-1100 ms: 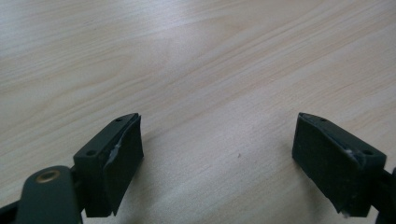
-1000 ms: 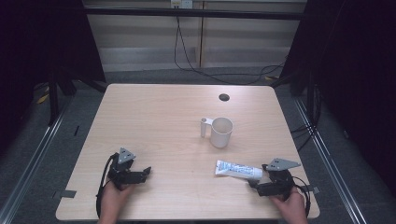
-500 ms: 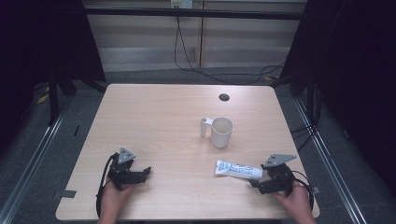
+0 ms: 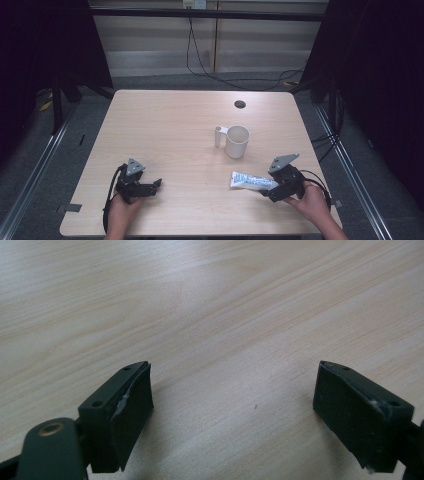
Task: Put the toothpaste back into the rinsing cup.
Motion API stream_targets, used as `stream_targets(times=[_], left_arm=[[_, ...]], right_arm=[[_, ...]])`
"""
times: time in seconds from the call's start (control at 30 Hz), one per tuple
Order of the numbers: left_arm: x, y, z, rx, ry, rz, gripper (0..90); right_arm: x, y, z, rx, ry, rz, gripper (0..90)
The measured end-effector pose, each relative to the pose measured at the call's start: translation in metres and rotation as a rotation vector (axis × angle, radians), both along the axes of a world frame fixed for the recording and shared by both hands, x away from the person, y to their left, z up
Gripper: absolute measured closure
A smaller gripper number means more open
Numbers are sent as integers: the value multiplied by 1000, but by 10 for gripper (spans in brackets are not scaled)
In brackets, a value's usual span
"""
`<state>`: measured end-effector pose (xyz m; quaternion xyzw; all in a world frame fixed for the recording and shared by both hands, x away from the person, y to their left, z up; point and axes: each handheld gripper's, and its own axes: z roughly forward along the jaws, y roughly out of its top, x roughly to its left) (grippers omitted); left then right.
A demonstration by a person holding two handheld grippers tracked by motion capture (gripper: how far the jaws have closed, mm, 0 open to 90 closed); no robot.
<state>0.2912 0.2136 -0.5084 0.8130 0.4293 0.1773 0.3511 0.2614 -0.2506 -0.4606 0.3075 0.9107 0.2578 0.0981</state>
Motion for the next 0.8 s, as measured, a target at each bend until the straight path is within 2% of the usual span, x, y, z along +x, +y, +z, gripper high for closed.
stream_targets(times=[0.13,0.4,0.47,0.53,0.8], left_arm=[[0,0,0,-7,0,4,159],[0,0,0,0,1,-4,156],[0,0,0,0,1,-4,156],[0,0,0,0,1,-4,156],[0,-1,0,-9,1,-1,155]], right_arm=[[9,12,3,-35,25,31,248],[21,30,6,-82,47,87,263],[22,31,6,-83,49,92,264],[25,36,5,-87,78,95,263],[30,46,1,-110,106,120,280]])
